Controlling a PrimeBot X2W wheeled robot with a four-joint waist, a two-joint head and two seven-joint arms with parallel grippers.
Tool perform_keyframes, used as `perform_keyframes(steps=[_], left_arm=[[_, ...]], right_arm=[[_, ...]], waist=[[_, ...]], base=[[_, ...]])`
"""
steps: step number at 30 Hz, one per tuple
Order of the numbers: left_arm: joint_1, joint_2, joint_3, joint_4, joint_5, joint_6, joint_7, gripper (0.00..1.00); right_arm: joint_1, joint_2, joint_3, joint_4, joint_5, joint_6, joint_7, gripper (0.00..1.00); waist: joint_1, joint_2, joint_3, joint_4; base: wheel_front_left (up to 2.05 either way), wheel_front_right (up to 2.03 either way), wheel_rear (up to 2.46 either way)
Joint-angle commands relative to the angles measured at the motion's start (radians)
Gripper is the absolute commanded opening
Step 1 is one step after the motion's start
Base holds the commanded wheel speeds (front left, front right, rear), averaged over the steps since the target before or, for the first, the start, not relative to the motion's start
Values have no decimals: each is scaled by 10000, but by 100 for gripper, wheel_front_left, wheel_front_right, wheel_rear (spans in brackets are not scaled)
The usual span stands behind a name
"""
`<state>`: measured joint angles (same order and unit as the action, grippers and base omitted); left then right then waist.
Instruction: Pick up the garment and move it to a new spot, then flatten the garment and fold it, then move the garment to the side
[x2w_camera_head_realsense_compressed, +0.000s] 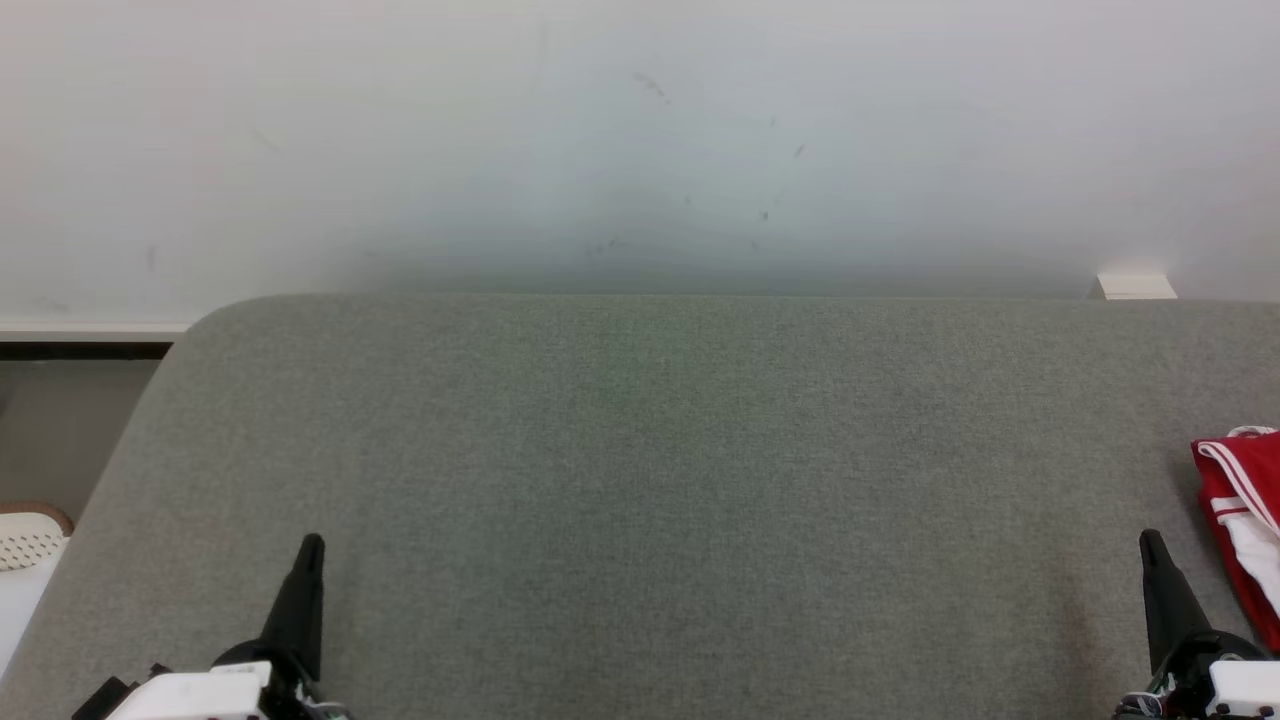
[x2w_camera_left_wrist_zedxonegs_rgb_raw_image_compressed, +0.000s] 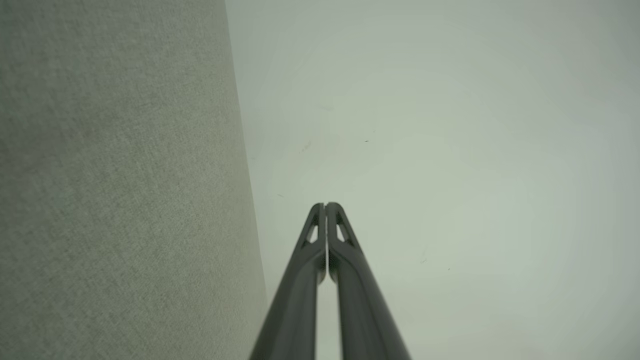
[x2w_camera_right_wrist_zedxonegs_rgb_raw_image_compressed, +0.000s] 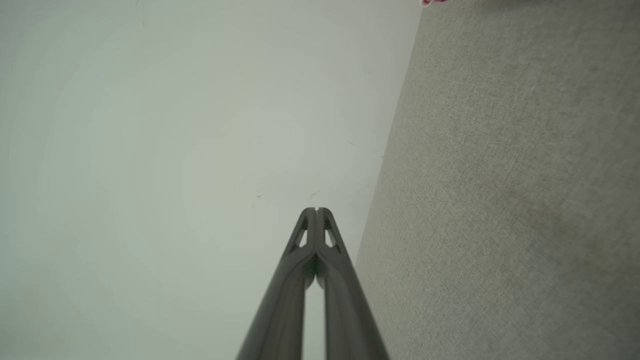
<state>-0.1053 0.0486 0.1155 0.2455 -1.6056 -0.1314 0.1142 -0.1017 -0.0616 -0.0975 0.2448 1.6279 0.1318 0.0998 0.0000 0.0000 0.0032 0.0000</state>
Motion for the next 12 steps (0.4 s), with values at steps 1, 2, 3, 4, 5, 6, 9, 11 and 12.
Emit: perform_keyframes(steps=[1,2,3,4,5,6,9,11,12], left_arm=[[-74,11,18,5,-127,-16,39,0],[-74,11,17,5,-127,-16,38,0],[-74,11,17,5,-127,-16,38,0],[-74,11,17,5,-127,-16,38,0],[-74,11,17,5,-127,-16,38,0],[-74,11,17,5,-128,-16,38,0],[-74,11,16,4,-128,-16,38,0],[-74,11,16,4,-128,-16,37,0],[-74,11,16,4,-128,-16,37,0]], right_arm=[[-128,2,-26,33,-51,-21,34,0],[-129,3,-29,31,-54,-21,35,0],[-129,5,-31,32,-56,-21,38,0],[-129,7,-33,32,-59,-21,41,0],[-130,8,-35,32,-62,-21,44,0],[-130,9,-37,32,-62,-21,46,0],[-130,11,-43,33,-63,-21,53,0],[-131,15,-47,33,-69,-21,34,0],[-131,15,-49,32,-72,-21,35,0]], waist=[[0,0,0,0],[0,0,0,0],[0,0,0,0],[0,0,0,0],[0,0,0,0],[0,0,0,0],[0,0,0,0],[0,0,0,0],[0,0,0,0]], base=[[0,0,0],[0,0,0],[0,0,0],[0,0,0],[0,0,0],[0,0,0],[0,0,0],[0,0,0],[0,0,0]])
